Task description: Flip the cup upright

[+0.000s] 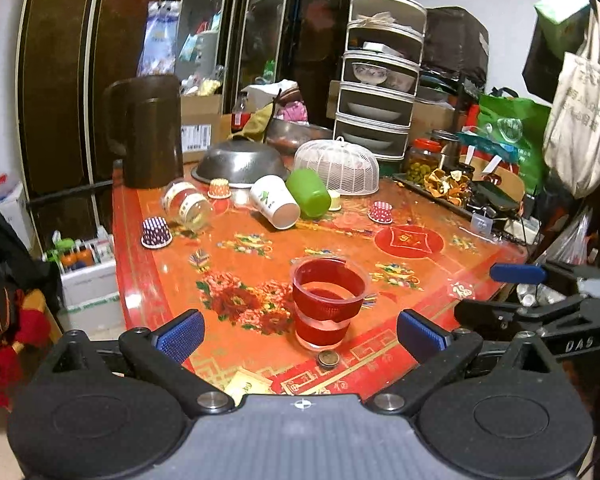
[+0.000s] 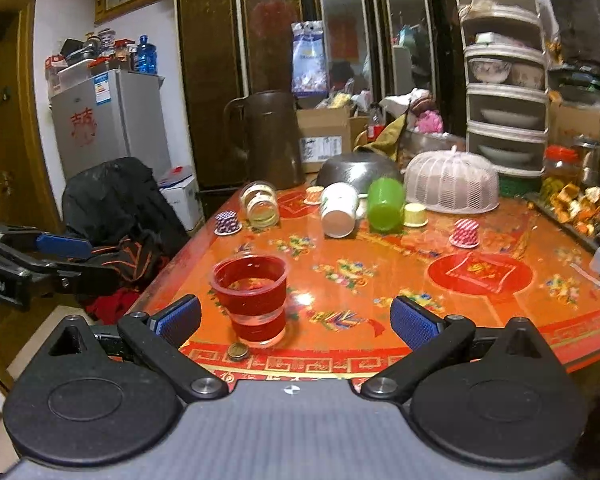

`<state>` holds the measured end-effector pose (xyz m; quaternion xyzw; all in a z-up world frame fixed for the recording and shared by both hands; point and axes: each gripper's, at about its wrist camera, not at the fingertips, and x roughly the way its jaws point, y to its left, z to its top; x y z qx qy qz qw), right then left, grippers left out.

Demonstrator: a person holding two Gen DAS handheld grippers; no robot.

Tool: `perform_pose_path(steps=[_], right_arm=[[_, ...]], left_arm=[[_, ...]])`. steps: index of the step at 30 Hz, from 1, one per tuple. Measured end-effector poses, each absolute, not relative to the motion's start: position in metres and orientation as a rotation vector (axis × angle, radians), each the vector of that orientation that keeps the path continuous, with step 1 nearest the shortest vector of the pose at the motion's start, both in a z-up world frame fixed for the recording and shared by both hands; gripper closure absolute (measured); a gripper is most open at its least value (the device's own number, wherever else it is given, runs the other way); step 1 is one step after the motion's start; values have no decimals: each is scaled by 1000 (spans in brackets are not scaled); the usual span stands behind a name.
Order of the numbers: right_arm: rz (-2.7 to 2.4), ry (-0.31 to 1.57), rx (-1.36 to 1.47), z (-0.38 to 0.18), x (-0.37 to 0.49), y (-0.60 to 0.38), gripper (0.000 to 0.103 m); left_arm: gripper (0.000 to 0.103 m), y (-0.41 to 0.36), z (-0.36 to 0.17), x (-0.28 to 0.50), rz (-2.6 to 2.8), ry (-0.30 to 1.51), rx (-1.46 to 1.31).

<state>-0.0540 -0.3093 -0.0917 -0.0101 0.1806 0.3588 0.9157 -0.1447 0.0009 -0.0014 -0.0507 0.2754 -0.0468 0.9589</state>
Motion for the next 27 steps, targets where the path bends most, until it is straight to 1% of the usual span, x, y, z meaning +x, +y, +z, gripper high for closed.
perform_pose_path(steps=[6, 27], right_arm=[[764, 383, 23, -95, -55, -314, 1], [772, 395, 18, -96, -58, -309, 1]], left_arm=[[0, 8, -1, -147, -75, 559, -132], [0, 7, -4, -141, -68, 592, -138]])
